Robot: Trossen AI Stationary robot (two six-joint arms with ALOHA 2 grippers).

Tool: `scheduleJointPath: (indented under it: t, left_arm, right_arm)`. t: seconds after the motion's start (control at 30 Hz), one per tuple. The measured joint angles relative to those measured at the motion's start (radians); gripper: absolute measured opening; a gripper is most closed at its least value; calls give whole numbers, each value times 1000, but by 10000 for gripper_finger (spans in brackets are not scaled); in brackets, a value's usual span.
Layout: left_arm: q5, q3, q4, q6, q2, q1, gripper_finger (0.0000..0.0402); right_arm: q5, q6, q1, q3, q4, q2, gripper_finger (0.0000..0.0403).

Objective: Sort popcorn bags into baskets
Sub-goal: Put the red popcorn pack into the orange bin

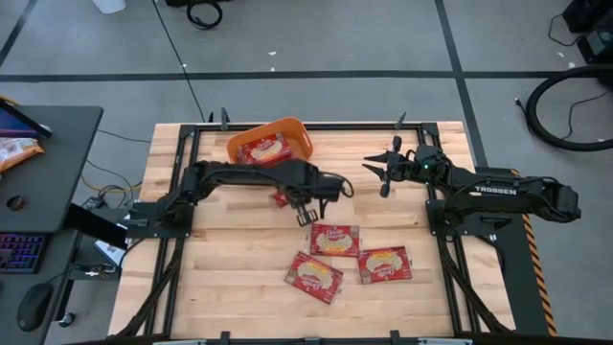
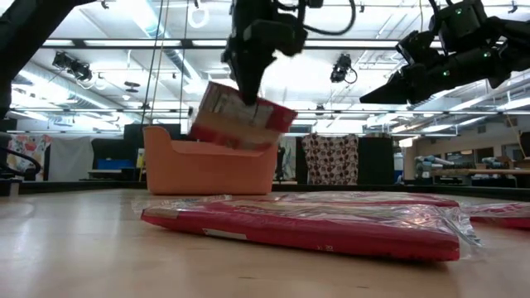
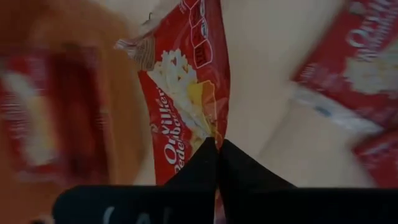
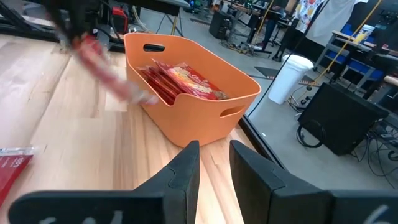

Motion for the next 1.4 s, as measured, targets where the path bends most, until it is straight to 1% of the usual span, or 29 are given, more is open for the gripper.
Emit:
scheduleJointPath:
  t: [0.07,0.13,0.3,0.4,0.57,0.63,0.73,0.83,0.93,0.97,1.03,1.17,1.27,1.4]
  left_arm:
    - [-45,21,-41,9,-8,6,11]
    - [-108,18,-74,15,-22,15,11]
    - [-189,-67,-54,76,-86,66,11]
    - [-230,-143,-39,114,-110,108,11]
    - [-246,-309,136,236,-162,193,11]
    - [-267,-382,217,294,-167,230,11]
    - [-289,-473,291,344,-178,289,12]
    - [-299,-523,293,321,-180,340,29]
    - [-301,-520,277,320,-180,362,62]
    - [-295,-511,273,320,-182,362,75]
    - [-243,-482,279,332,-187,349,97]
    - [-79,-431,346,407,-190,296,127]
    - [-44,-429,414,430,-190,240,133]
    - [21,-429,467,406,-188,171,135]
  right_arm:
    - [0,-2,0,0,-4,0,94]
    - [0,-3,0,0,-4,0,94]
    - [-2,-3,0,0,-11,0,94]
    - [-2,-5,0,0,-14,2,94]
    - [-2,-7,0,0,-12,2,94]
    - [-3,-9,0,0,-12,2,94]
    - [-3,-11,0,0,-13,2,94]
    - [-3,-15,0,0,-13,2,94]
    - [0,-25,0,0,-13,2,94]
    - [0,-27,0,0,-12,2,94]
    - [0,-30,0,0,-12,2,94]
    - [0,-30,0,0,-13,2,94]
    - [0,-27,0,0,-15,2,94]
    - [0,-27,0,0,-19,2,94]
